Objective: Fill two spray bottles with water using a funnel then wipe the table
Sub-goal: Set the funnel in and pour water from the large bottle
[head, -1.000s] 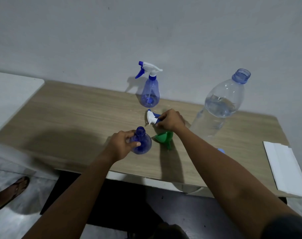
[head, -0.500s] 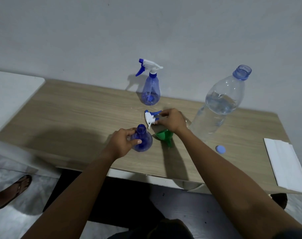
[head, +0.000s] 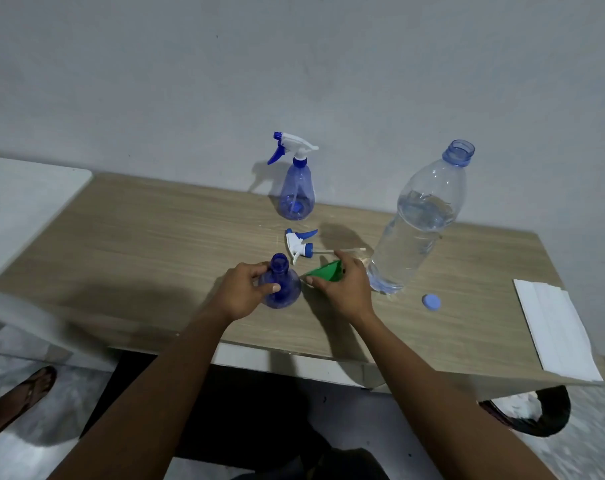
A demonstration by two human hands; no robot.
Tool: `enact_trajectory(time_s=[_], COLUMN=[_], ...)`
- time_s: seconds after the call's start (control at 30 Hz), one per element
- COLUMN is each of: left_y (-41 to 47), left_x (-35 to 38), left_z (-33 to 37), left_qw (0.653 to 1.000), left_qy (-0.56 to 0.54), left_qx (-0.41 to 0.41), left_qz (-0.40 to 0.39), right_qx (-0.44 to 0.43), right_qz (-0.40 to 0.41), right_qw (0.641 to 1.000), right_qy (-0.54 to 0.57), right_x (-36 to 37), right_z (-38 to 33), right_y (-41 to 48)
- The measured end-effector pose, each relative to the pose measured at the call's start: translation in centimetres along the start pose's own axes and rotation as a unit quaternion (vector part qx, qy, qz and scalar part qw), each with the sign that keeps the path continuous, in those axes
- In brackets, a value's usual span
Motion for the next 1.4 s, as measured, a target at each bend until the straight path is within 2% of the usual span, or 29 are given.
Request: enact_trajectory(time_s=[0.67, 0.83, 0.97, 1.07, 1.23, 1.4], left_y=[0.0, -1.4, -1.3, -1.3, -0.9, -1.0], left_x=[1.1, -0.7, -0.1, 0.1, 0.1, 0.1], left_z=[0.7, -0.4, 0.2, 0.5, 0.8, 0.9], left_qw=[1.0, 1.0, 1.0, 1.0, 1.0, 1.0], left_qy=[-0.008, -0.007, -0.017, -0.025, -0.011, -0.006], left_qx=[0.006, -0.005, -0.008, 0.001, 0.007, 0.002], left_qz=[0.003, 0.019, 0.012, 0.014, 0.016, 0.011], right_qx=[0.02, 0.009, 0.014, 0.015, -0.006, -0.045], right_qz=[-0.02, -0.042, -0.031, -0.018, -0.093, -0.161], right_qw=[0.999, 0.998, 0.994, 0.973, 0.919, 0.903], right_qy=[0.031, 0.044, 0.106, 0.231, 0.383, 0.395], right_x=[-0.9, 0.7, -0.5, -1.9, -3.7, -2.6], right_z=[1.2, -0.3, -0.4, -1.8, -5.7, -7.7], right_y=[0.4, -0.7, -0.6, -0.5, -0.4, -0.6])
Point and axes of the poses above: each hand's wrist, its own y-axis towards the middle knuckle, its own x-axis out of the palm, z = x × y, the point moved 3 cm from there along y, towards the middle knuckle, and after that the axes turned 2 degrees about x, right-handed, at the moved point
